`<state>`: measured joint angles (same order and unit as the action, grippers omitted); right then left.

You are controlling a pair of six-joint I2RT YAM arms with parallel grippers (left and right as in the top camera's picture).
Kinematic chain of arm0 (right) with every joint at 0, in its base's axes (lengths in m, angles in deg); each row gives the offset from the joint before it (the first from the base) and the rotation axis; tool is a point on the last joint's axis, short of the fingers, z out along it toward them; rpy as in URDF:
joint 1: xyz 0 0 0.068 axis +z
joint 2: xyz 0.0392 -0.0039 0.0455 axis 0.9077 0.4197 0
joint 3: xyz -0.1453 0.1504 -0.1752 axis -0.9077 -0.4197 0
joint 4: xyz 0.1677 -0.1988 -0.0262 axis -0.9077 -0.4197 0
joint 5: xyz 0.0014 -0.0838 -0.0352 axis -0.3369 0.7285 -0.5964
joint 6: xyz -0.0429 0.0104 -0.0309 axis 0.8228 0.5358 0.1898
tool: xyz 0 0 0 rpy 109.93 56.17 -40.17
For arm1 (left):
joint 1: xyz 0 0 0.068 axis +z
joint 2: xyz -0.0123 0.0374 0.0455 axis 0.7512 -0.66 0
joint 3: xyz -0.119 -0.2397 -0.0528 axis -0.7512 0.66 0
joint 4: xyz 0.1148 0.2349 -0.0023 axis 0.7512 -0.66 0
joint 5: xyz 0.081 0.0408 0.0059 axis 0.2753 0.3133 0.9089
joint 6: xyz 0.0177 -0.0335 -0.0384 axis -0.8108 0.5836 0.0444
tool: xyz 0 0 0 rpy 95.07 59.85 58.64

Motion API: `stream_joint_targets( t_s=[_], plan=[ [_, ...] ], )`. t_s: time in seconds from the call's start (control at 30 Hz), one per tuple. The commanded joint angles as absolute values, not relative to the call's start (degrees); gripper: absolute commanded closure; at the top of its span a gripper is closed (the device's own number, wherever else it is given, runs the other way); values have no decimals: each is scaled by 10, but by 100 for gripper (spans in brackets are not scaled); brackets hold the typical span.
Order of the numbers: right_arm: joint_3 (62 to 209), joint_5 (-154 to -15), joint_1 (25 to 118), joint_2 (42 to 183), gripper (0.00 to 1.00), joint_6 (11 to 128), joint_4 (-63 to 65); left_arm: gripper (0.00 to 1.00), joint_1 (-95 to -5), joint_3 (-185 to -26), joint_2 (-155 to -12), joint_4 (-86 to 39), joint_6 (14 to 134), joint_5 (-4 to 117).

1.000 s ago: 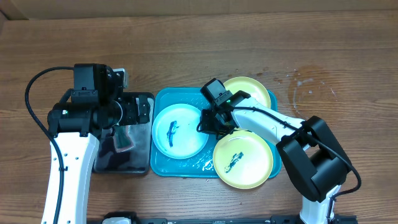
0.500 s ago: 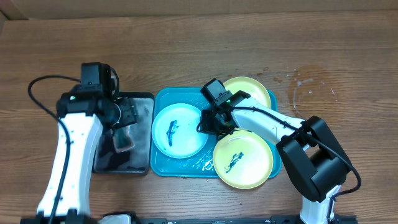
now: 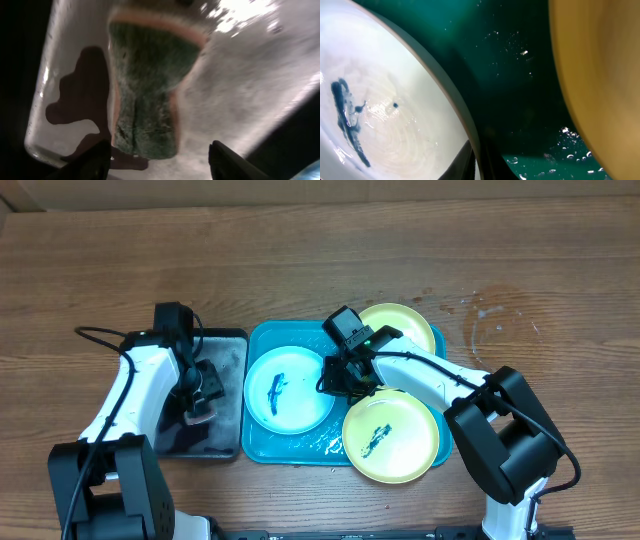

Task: Clean dirty plates on tray and stack at the side
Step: 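Grasp the green-and-pink sponge with the left gripper and lift it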

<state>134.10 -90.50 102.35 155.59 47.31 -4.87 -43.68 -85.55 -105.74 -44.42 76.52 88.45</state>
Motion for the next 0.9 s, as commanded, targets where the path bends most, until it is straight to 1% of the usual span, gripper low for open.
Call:
stream_joint_targets(
  t_s=[0.0, 0.03, 0.07, 0.1, 0.2, 0.3, 0.4, 0.57, 0.63, 0.67, 0.7, 0.87],
  plan=[
    [1336, -899, 1029, 1578, 91, 471, -49, 39, -434, -841, -1061, -437, 773, 908],
    [1336, -899, 1029, 1578, 91, 471, -50, 40, -434, -837, -1061, -431, 774, 909],
    [1336, -899, 1029, 1578, 91, 471, -50, 48, -433, -827, -1061, -414, 776, 909],
    [1336, -899, 1029, 1578, 91, 471, -50, 50, -432, -822, -1061, -403, 776, 909],
    [1336, -899, 1029, 1578, 90, 471, -50, 49, -431, -814, -1062, -381, 778, 909],
    [1336, -899, 1029, 1578, 90, 473, -50, 52, -430, -814, -1066, -364, 778, 910],
    [1336, -899, 1029, 1578, 90, 473, -50, 51, -430, -814, -1069, -352, 788, 920],
    [1336, -899, 1029, 1578, 88, 473, -49, 57, -430, -814, -1069, -329, 795, 934],
    [1336, -898, 1029, 1578, 88, 473, -49, 66, -430, -814, -1069, -330, 798, 934],
    [1336, -899, 1029, 1578, 88, 473, -49, 76, -430, -814, -1069, -332, 802, 934],
    [1336, -899, 1029, 1578, 88, 473, -49, 96, -430, -813, -1069, -333, 804, 934],
    [1336, -899, 1029, 1578, 87, 473, -47, 95, -430, -802, -1069, -330, 818, 935]
  ],
)
